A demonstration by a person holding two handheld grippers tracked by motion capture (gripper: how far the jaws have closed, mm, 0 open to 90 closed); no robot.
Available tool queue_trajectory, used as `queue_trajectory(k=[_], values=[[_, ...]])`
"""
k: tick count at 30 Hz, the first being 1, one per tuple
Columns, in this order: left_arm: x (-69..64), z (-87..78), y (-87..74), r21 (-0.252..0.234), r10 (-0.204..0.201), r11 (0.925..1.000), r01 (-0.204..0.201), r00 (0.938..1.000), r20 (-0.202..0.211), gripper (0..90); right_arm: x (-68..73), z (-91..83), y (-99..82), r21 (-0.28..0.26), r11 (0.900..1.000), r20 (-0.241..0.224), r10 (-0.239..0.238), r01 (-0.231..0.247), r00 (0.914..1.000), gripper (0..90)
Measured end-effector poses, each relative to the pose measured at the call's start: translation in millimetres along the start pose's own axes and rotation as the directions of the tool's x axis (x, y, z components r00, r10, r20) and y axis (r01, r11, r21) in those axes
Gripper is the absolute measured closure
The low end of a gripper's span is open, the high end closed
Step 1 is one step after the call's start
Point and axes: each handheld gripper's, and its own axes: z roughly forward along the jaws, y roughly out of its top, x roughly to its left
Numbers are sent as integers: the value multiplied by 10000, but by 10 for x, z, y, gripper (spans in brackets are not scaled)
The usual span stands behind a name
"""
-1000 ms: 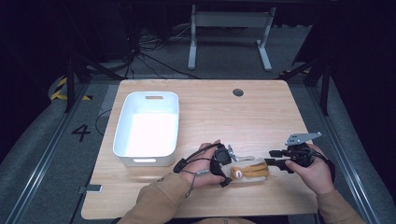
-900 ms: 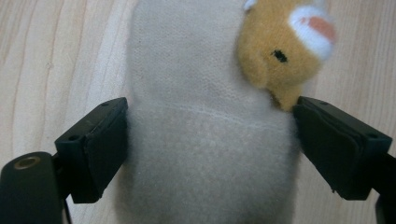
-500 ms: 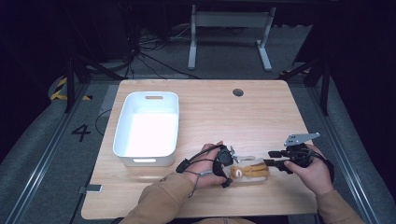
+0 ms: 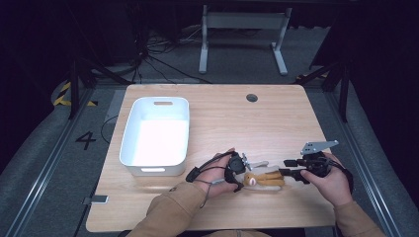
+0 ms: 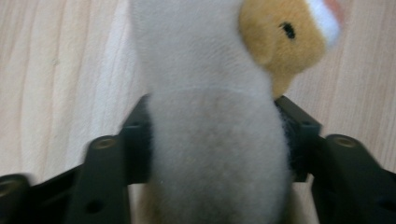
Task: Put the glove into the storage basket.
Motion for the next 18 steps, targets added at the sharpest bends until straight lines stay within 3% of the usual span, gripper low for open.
queue_trajectory(k=[6,7,14,18], values=[[6,-25,-1,62,-578,9983,578,9983,-36,607,4,-7,0,-46,10000,19,11,-11,10000,552],[16,-29,-4,51,-794,9968,794,9968,65,619,4,-8,0,-49,10000,24,13,-12,10000,552],[32,-53,-1,28,-1262,9920,1262,9917,245,662,-13,-16,-3,-62,10000,66,15,-15,10000,552],[20,-116,17,-76,-1335,9909,1341,9897,514,673,-23,-28,-3,-140,9999,75,25,-24,10000,552]])
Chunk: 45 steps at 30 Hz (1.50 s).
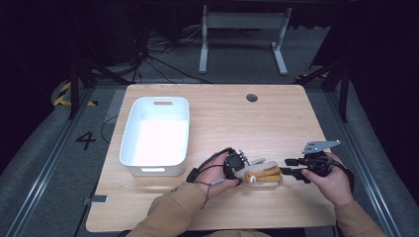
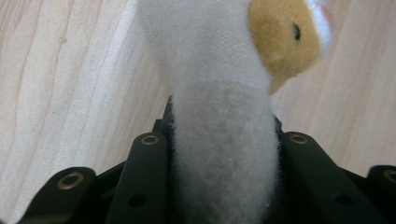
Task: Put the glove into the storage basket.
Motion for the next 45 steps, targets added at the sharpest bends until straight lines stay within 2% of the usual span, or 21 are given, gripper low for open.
queue_trajectory(k=[7,13,14,20,25,30,31,33,44,45], values=[[-40,-238,18,-427,-165,9989,172,9998,146,675,-20,-23,12,-168,9998,86,76,-74,9999,552],[-43,-466,13,-879,-432,9951,456,9987,288,675,-45,-12,19,-174,9998,118,120,-118,9999,553],[-43,-466,13,-879,-432,9951,456,9987,288,675,-45,-12,19,-174,9998,118,120,-118,9999,553],[1,-698,-15,-1318,-644,9892,639,9979,2,674,-65,16,51,-178,9997,93,137,-136,9999,553],[53,-870,-66,-1667,-1049,9810,995,9942,-241,672,-84,54,83,-157,9998,5,105,-105,9999,552],[103,-1026,-144,-1899,-1503,9719,1389,9875,-469,670,-113,118,142,-148,9999,-135,39,-41,9999,552],[112,-1064,-169,-1965,-1679,9682,1546,9844,-530,671,-117,135,154,-125,9999,-155,37,-39,9999,552],[119,-1087,-182,-1985,-1743,9669,1601,9831,-560,671,-124,164,170,-92,10000,-205,5,-7,9998,552],[253,-1402,-408,-2655,-2675,9348,2357,9593,-901,671,-169,346,262,120,9999,-524,-88,95,9986,550],[260,-1419,-422,-2676,-2710,9337,2381,9581,-929,671,-169,362,273,127,9999,-563,-71,78,9984,549]])
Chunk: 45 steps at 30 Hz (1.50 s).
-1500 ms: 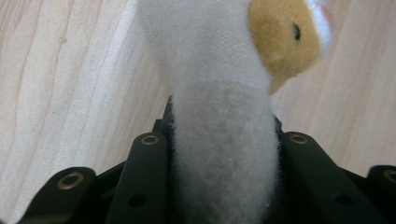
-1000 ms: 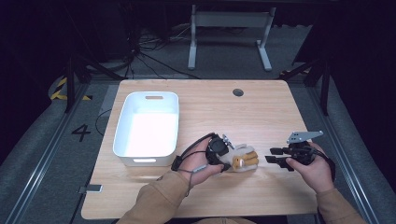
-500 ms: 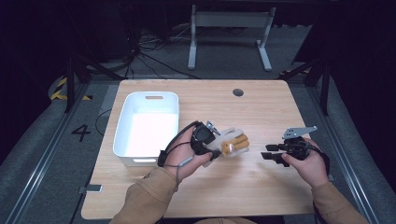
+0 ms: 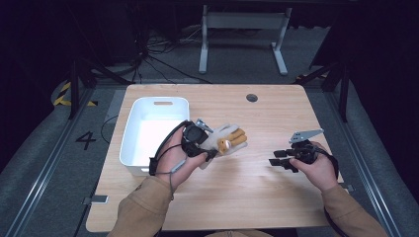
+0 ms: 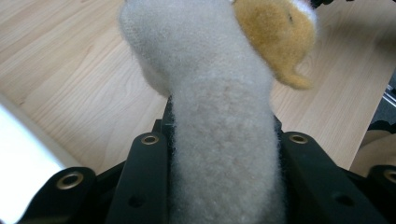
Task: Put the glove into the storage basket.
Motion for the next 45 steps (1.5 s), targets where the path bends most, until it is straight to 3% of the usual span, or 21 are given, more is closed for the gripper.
queue_trajectory(k=[12,16,29,36,44,45], values=[[156,-232,-90,-385,-762,9965,748,9964,-369,669,-54,105,30,198,9998,-88,71,-69,9999,547],[244,-353,-126,-572,-1129,9924,1091,9913,-671,669,-56,134,29,283,9996,-140,56,-52,9999,546],[438,-480,-151,-895,-1903,9792,1820,9771,-949,668,-46,89,-47,322,9992,39,226,-227,9997,544],[538,-596,-157,-1264,-2620,9607,2470,9576,-1201,668,-43,83,-91,369,9988,79,317,-320,9995,542],[632,-662,-185,-1467,-3047,9471,2855,9435,-1304,666,-39,71,-112,371,9986,107,364,-367,9993,540],[641,-670,-189,-1550,-3145,9433,2934,9395,-1356,665,-38,69,-112,353,9987,114,363,-367,9993,540]])
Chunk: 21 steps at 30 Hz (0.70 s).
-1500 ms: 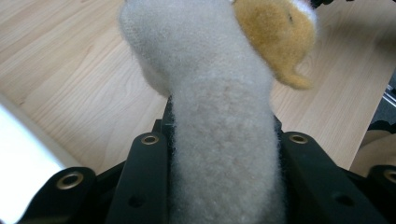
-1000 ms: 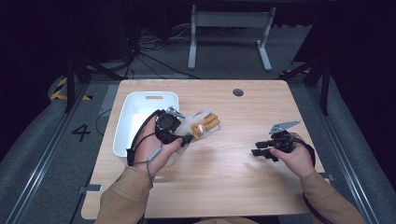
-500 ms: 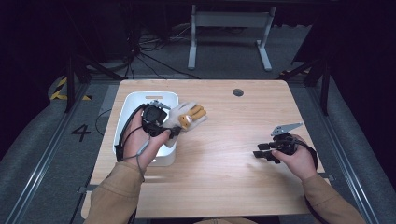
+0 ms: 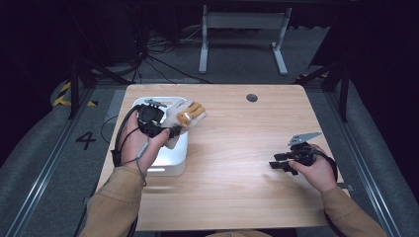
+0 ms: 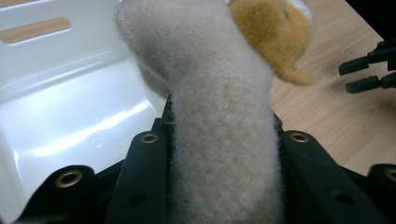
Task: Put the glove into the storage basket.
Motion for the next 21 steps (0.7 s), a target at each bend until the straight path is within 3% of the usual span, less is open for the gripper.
queue_trajectory(k=[3,6,10,11,14,15,18,19,21], values=[[71,-40,-6,-87,-303,9995,300,9990,-337,665,2,-6,1,-87,10000,33,23,-22,10000,539],[118,-58,-16,-126,-398,9991,393,9984,-404,665,2,-2,-3,-64,10000,44,22,-22,10000,539],[220,-82,-50,-213,-738,9971,725,9946,-726,664,2,2,-4,-91,10000,55,39,-38,10000,539],[273,-85,-65,-235,-882,9960,863,9914,-971,664,5,-3,0,-139,9999,72,55,-54,10000,539],[329,-82,-76,-258,-1099,9938,1078,9886,-1029,664,10,-12,1,-182,9998,84,116,-115,9999,539],[373,-72,-85,-273,-1398,9901,1377,9845,-1056,664,11,-13,1,-191,9997,105,124,-122,9999,538],[410,-64,-89,-262,-1598,9871,1580,9823,-982,662,11,-11,-2,-179,9998,96,106,-104,9999,538],[435,-49,-88,-280,-1834,9830,1814,9779,-1005,661,11,-9,-5,-185,9998,67,126,-124,9999,537],[454,-38,-87,-289,-1945,9809,1925,9757,-1007,660,12,-12,-8,-199,9997,74,159,-158,9998,535]])
